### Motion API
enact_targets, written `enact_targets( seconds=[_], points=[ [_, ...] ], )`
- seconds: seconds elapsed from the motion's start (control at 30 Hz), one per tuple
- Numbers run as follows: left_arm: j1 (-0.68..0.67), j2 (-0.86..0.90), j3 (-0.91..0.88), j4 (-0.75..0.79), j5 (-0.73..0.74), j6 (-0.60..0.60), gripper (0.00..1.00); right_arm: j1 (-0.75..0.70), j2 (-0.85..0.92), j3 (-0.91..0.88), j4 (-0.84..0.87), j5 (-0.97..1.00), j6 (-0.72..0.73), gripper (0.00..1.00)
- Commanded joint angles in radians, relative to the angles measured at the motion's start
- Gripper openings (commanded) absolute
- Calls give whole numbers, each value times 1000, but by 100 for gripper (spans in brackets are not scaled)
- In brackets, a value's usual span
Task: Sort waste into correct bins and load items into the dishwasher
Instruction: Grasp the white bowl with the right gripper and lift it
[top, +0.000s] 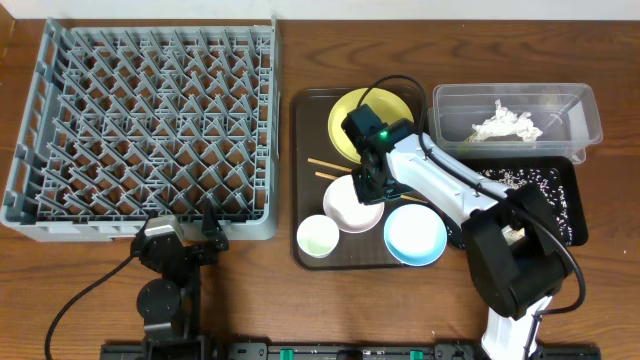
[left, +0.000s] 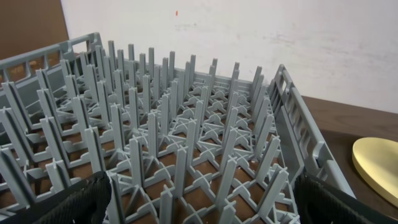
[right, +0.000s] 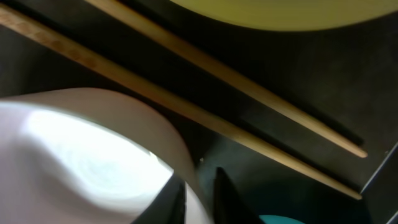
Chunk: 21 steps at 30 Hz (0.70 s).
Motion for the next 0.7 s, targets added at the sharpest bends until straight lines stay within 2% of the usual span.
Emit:
enact_targets(
  seconds=[0.0, 0.1, 0.37, 0.67],
  points=[
    [2, -3, -25, -25, -12, 13, 95, -3, 4, 0, 0, -10, -3, 10],
    [2, -3, -25, -25, -12, 13, 95, -3, 4, 0, 1, -10, -8, 1],
    [2, -3, -25, -25, -12, 13, 95, -37, -29, 31, -5, -9, -8, 1],
    [2, -3, -25, -25, -12, 13, 95, -109, -181, 67, -10, 26, -42, 1]
  ],
)
